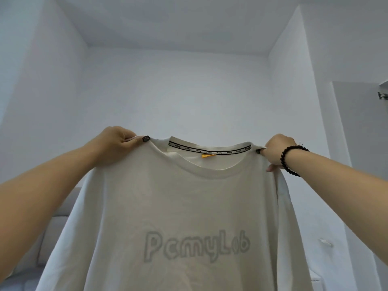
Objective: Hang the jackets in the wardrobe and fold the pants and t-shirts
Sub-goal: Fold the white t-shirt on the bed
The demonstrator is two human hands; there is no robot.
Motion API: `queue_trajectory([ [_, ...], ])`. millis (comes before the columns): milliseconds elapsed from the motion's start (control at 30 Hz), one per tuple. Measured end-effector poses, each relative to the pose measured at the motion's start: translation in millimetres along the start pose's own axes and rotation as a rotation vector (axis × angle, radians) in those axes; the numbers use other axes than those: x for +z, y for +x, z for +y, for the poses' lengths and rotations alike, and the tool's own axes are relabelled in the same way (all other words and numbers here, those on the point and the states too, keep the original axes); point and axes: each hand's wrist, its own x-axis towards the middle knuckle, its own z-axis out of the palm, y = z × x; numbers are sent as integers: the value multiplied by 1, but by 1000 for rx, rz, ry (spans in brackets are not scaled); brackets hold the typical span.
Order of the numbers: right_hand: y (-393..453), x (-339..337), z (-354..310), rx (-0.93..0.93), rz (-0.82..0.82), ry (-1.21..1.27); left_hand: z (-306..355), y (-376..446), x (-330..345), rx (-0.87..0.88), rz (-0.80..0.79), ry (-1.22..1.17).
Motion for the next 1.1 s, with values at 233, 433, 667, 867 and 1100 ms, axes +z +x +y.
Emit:
queue_trajectory([
  [233, 0, -5, -22, 138, 25, 464, 7, 3, -28, 48, 150, 207],
  [433, -14, -13, -55, -125, 464, 437, 18, 10, -68, 110, 392, 434],
  [667, -51, 46, -22, -76, 451, 509, -32, -35, -21, 218, 399, 608],
  [867, -75, 164, 22, 143, 281, 696, -98, -91, 63, 266, 415, 566],
  [1100, -93, 317, 88, 357, -113, 775, -175, -156, 189, 111, 100, 537],
])
